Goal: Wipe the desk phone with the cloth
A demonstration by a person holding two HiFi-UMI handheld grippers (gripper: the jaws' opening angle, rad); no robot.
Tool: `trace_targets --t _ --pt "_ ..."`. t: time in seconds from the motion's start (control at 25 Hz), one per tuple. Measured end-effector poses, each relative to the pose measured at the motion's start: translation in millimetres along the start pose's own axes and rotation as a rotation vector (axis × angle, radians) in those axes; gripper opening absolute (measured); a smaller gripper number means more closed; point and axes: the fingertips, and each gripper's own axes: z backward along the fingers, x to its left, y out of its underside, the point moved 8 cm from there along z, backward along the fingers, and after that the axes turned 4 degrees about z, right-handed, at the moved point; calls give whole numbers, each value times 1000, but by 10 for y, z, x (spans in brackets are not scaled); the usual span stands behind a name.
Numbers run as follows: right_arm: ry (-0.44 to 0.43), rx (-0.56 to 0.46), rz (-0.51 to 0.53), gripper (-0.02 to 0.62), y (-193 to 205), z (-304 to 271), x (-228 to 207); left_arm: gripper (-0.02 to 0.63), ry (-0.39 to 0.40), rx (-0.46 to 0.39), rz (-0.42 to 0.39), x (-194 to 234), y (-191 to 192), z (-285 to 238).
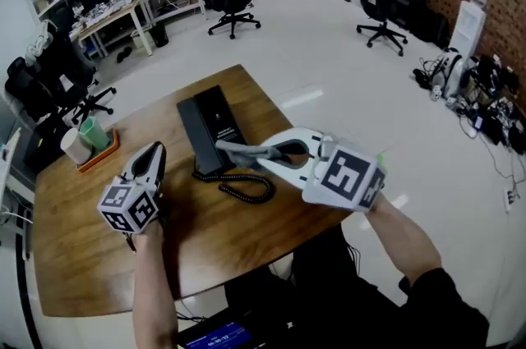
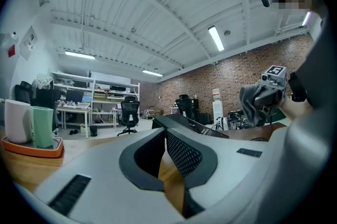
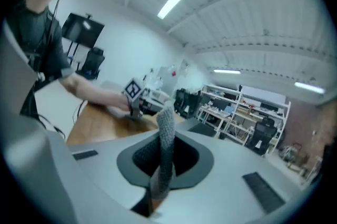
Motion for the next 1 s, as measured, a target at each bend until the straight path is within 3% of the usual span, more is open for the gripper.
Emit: trace_targets --t 0.2,0.32,0.52,0.8,1.0 --pt "104 -278 -283 26 -117 649 -10 2 70 16 -33 -211 -92 66" --pt "213 -388 -358 26 -95 977 -41 2 114 -10 -35 -419 -274 212" --pt "293 -473 -326 25 -164 1396 -29 2 207 -120 -64 -1042 -642 474" --pt "220 -474 -267 25 -356 1277 161 2 344 -150 -63 -1763 -721 605" --pt "176 -457 -283 23 -275 1237 200 2 424 -133 -82 -2206 -659 583"
